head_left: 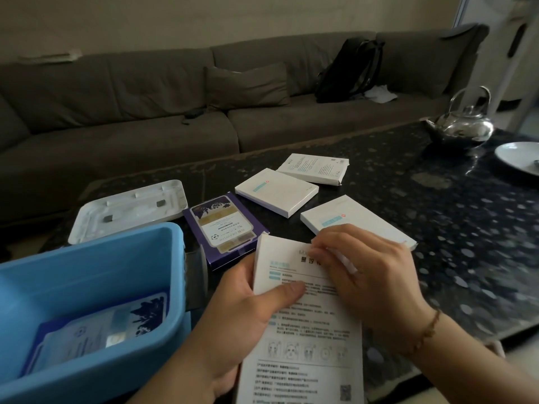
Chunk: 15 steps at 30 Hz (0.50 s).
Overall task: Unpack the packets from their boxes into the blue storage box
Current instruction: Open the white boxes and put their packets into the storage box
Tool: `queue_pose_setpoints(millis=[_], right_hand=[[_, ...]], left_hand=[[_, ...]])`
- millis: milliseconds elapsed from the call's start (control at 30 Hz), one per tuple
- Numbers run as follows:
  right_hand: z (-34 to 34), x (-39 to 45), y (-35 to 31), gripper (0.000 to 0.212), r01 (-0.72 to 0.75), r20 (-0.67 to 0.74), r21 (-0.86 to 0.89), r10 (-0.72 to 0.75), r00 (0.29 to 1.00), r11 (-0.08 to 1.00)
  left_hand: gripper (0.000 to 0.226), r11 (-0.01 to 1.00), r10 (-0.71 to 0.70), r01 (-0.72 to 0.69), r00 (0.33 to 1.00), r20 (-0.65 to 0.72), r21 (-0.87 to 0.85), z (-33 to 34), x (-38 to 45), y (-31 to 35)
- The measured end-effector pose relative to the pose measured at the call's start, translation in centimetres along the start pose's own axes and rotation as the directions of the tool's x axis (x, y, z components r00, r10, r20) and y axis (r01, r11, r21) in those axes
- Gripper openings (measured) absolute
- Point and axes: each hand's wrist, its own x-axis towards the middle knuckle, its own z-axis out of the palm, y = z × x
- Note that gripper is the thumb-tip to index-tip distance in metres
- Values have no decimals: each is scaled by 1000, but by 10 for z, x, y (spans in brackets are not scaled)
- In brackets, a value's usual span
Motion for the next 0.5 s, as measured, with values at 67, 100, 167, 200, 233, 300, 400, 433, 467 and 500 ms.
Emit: queue_pose_setpoints(millis=[67,100,167,200,233,300,400,433,467,500], right_hand=[[-1,4,-5,17,-55,40,-30,56,998,998],[-2,7,-9,17,-113,73,-52,116,991,992],[-6,15,-14,21,-266,184,-78,276,943,961],[-9,19,-15,25,-335,269,-82,344,900,939],[-14,22,-14,24,-401,342,-61,397,852,914],[-26,28,-12,23,-490,433,-14,447,783,872],[-41,36,-14,26,-518,532,3,437,725,855],[-44,37,-15,27,-522,563,9,427,708,853],[-47,38,-16,28,-528,590,18,417,691,849],[-50,40,-17,28,-535,614,30,407,676,844]], left_hand=[[30,1000,1,-1,1000,12,11,2,-1,0],[30,1000,0,-1,1000,19,21,2,-1,1],[30,999,-2,0,999,34,54,0,0,1],[33,998,-10,7,999,47,66,-2,0,1],[38,997,-23,18,998,66,71,-4,0,2],[44,996,-38,29,993,113,83,-9,1,2],[39,995,-35,16,980,198,101,-15,1,2],[38,995,-26,2,973,230,102,-16,1,2],[37,994,-8,-20,965,261,106,-17,1,1],[34,993,13,-48,957,289,112,-18,1,1]])
